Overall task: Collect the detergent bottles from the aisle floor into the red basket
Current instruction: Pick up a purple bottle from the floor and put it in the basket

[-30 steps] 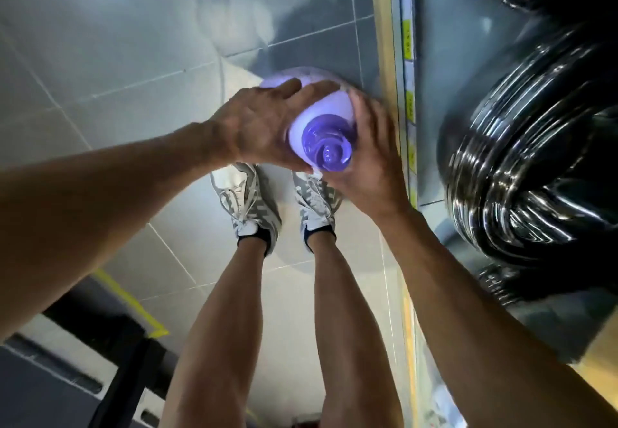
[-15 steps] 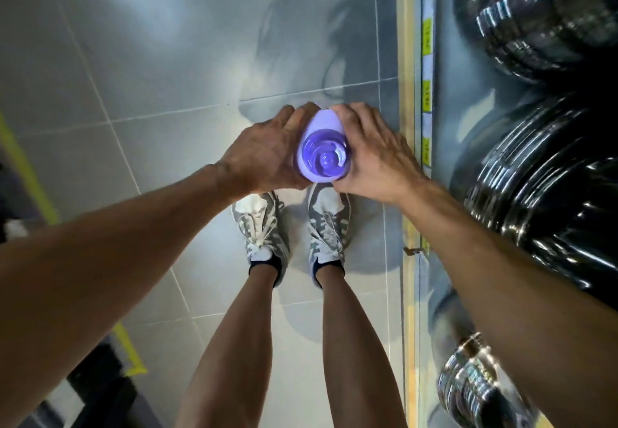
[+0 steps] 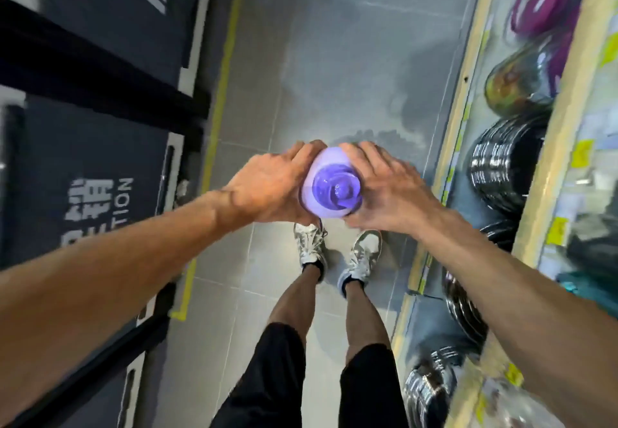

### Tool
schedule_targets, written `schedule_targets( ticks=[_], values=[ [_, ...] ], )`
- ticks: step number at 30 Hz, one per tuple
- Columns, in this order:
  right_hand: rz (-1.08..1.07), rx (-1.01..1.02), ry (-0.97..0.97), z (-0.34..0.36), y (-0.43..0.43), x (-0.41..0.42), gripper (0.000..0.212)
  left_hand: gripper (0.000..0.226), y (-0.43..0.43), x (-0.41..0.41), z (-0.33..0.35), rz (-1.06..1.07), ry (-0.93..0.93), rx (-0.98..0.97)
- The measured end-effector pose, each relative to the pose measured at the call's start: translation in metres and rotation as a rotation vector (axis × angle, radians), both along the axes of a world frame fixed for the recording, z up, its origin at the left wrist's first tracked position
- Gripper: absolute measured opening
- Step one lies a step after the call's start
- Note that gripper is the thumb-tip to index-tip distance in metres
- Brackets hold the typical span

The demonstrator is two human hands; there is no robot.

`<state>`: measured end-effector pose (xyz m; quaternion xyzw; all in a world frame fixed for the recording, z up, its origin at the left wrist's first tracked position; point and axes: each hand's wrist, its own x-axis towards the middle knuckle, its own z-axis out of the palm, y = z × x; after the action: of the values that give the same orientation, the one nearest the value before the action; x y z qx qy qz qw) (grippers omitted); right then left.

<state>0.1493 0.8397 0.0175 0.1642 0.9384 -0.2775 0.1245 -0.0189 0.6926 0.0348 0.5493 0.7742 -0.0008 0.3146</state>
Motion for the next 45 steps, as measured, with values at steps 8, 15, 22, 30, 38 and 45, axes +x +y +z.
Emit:
schedule_targets(
  ticks=[8,15,22,30,38,45],
  values=[
    [0.358,0.228,0.110,0.282,-0.043,-0.106,0.104,0.102,-0.096,-0.059,0.263,0.293,-0.036,0.336],
    [0.663,0.262,0.162,0.396,-0.114,-0.174,0.094,0.095,-0.194,-0.056,0.355,0.564,0.184,0.434],
    [1.162,-0.016,0.127,0.400,-0.228,-0.235,0.092,0.094,-0.286,0.004,0.369,1.193,0.184,0.402],
    [1.771,-0.092,0.094,0.399,-0.424,-0.189,0.087,0.076,-0.406,0.163,0.392,1.768,0.238,0.191],
    [2.231,-0.135,0.114,0.427,-0.640,-0.024,0.087,0.079,-0.528,0.370,0.419,2.216,0.307,0.290],
    [2.380,-0.170,0.079,0.451,-0.791,0.107,0.076,0.072,-0.643,0.502,0.438,2.406,0.328,0.253]
  ],
)
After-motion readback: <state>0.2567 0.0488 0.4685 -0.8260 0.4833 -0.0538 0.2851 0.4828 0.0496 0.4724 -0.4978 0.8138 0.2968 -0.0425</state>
